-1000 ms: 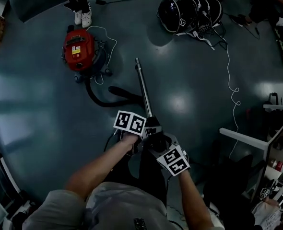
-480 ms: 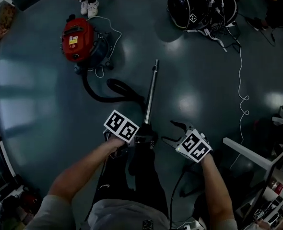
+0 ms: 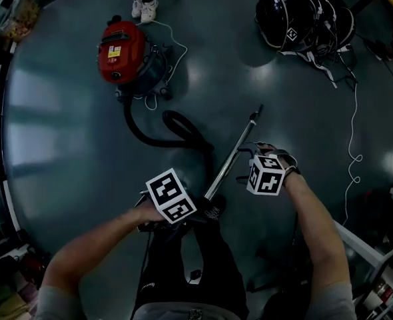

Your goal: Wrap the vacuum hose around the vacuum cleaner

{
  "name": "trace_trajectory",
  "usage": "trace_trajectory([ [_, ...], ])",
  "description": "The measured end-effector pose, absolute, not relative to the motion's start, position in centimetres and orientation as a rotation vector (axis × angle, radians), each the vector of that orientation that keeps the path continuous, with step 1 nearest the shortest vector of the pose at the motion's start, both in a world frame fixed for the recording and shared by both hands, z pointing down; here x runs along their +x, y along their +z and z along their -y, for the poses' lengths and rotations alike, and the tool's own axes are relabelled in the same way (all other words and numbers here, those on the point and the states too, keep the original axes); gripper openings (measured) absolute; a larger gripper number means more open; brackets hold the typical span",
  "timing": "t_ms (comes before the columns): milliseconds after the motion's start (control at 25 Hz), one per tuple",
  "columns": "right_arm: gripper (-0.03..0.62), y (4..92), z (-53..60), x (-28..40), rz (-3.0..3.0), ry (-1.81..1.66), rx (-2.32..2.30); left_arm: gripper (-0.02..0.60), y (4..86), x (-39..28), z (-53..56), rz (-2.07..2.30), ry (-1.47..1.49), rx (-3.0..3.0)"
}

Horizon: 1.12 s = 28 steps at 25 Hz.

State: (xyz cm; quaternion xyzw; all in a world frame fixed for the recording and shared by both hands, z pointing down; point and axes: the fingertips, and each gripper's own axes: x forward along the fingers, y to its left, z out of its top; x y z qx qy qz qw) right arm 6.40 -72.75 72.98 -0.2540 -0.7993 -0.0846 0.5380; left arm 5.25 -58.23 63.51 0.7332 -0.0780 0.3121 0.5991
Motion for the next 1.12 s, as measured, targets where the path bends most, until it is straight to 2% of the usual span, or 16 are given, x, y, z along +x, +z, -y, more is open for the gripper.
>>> trace_trajectory([
  [280,0.370,75.6,69.6,4.2,1.787,-0.368,-0.833,0.250,63.0,3.3,55.8,0.024,0.902,1.784],
  [320,0.346,75.6,69.2,4.2,1.777,-0.382,-0.858,0.250,63.0,3.0,55.8,0.015,0.906,1.795],
  [360,0.263,75.6,68.9,4.1,1.772,-0.403,-0.874,0.250,63.0,2.6,55.8,0.009,0.907,1.803],
  [400,0.213,75.4,68.6,4.0,1.773,-0.421,-0.880,0.251,63.0,2.1,55.9,0.004,0.905,1.808],
  [640,0.177,74.8,69.0,4.2,1.798,-0.365,-0.793,0.236,64.0,-2.2,57.6,0.042,1.020,1.884],
  [800,0.164,73.9,69.7,4.4,1.828,-0.290,-0.675,0.238,64.5,-5.1,60.1,0.127,0.975,1.883],
  [1120,0.158,73.8,71.3,4.1,1.854,-0.169,-0.439,0.253,66.3,-14.5,65.3,0.533,0.981,1.957],
])
